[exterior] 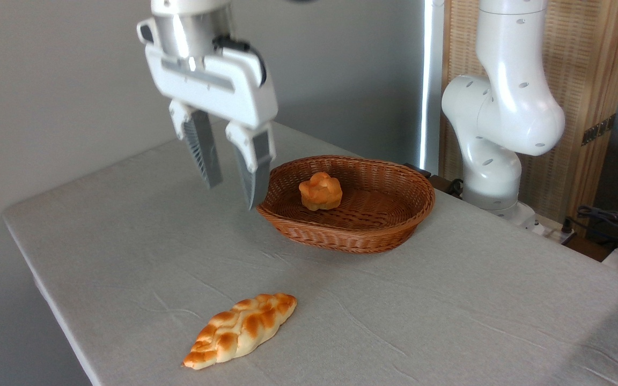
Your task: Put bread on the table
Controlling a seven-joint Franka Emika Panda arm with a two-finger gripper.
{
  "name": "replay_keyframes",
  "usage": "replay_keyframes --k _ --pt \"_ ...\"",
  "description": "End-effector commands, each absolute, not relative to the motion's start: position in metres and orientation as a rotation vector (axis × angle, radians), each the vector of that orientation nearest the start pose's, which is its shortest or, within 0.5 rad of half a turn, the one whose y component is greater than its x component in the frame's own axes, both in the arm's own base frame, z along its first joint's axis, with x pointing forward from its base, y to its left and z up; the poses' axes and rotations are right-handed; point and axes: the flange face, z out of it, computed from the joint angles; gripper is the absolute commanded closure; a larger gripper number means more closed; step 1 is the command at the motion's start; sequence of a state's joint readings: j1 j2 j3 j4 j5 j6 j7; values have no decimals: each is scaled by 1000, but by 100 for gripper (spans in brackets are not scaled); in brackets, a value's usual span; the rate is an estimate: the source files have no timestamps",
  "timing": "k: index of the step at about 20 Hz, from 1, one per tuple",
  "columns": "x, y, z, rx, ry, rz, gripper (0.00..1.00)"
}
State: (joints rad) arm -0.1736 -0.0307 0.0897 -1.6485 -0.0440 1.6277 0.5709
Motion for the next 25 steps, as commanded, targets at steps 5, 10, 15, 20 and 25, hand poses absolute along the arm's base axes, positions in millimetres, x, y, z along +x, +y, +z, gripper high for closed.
replay_keyframes --k 5,10,15,20,25 --pt "535 -15 637 -3107 1017 -73 0" --pt "538 -32 632 -3011 1060 -24 0" --pt "542 -40 630 -2898 1154 -27 0" --pt "542 -41 631 -2895 1160 -31 0" --pt "542 -39 630 -2898 1154 -29 0"
